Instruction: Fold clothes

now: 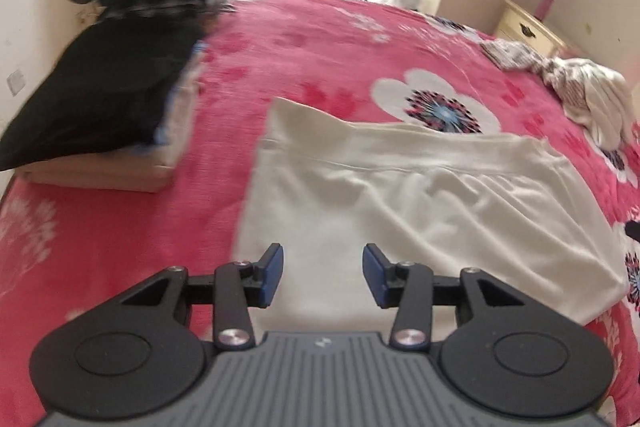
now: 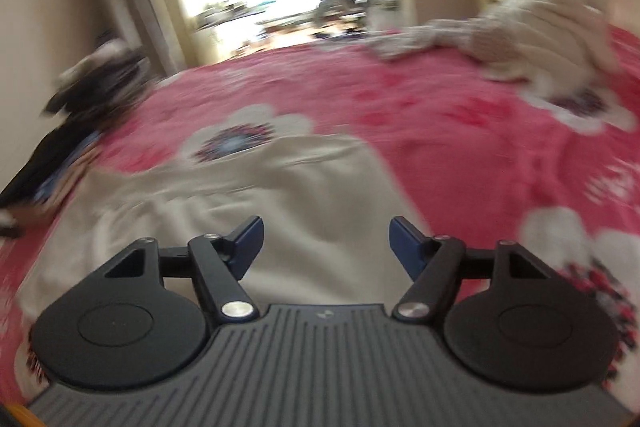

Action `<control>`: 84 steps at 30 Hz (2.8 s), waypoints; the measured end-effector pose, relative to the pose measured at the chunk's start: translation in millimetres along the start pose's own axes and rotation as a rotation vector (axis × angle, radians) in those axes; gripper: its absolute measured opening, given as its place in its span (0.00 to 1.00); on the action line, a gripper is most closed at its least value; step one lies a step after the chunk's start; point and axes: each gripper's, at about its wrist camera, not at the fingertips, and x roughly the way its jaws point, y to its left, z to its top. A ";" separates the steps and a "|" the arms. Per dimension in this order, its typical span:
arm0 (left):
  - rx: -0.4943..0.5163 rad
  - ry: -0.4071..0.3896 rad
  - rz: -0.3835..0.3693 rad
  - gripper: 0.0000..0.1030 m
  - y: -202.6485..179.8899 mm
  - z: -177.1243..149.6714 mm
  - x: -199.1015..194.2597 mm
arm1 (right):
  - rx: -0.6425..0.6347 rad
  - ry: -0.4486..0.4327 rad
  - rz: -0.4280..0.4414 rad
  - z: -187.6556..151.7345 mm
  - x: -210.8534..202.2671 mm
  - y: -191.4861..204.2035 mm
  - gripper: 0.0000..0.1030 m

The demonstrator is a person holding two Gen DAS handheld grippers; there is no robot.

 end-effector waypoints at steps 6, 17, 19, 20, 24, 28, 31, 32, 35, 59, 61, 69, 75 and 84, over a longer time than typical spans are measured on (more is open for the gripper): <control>-0.049 0.039 -0.018 0.47 -23.4 -6.2 26.9 | -0.069 0.058 0.077 -9.3 3.7 26.2 0.78; -0.015 0.072 0.022 0.51 -34.9 -11.1 32.2 | -0.089 0.106 0.079 -20.1 5.9 33.6 0.80; -0.020 0.076 0.025 0.51 -34.0 -11.2 32.6 | -0.091 0.115 0.082 -21.4 6.7 34.2 0.80; -0.024 0.077 0.025 0.51 -33.4 -11.4 32.7 | -0.096 0.117 0.084 -22.0 6.7 35.4 0.80; -0.026 0.077 0.025 0.51 -32.3 -12.1 32.1 | -0.114 0.117 0.090 -23.5 5.1 39.6 0.80; -0.021 0.077 0.022 0.51 -33.1 -12.8 32.1 | -0.118 0.107 0.085 -22.7 2.5 40.5 0.80; -0.020 0.080 0.019 0.51 -34.0 -13.7 32.5 | -0.111 0.103 0.080 -22.0 1.2 39.5 0.80; -0.019 0.081 0.019 0.51 -34.4 -14.1 32.7 | -0.111 0.102 0.078 -21.9 1.0 39.3 0.80; -0.018 0.081 0.020 0.51 -35.4 -14.9 33.0 | -0.113 0.102 0.075 -22.1 0.8 39.4 0.80; -0.005 0.085 0.015 0.51 -37.0 -16.0 35.4 | -0.138 0.110 0.097 -27.1 1.7 45.5 0.80; 0.012 0.069 0.024 0.51 -38.8 -14.4 35.4 | -0.152 0.103 0.096 -27.7 0.8 44.2 0.80; 0.096 0.008 0.056 0.51 -44.3 -9.3 42.6 | -0.208 0.074 0.091 -24.1 2.6 33.5 0.62; 0.118 0.025 0.073 0.51 -34.8 -13.4 58.0 | -0.275 0.112 0.146 -11.0 38.5 37.4 0.45; 0.104 0.053 0.075 0.53 -10.6 -17.6 71.9 | -0.090 0.176 0.010 -2.7 86.7 -44.5 0.30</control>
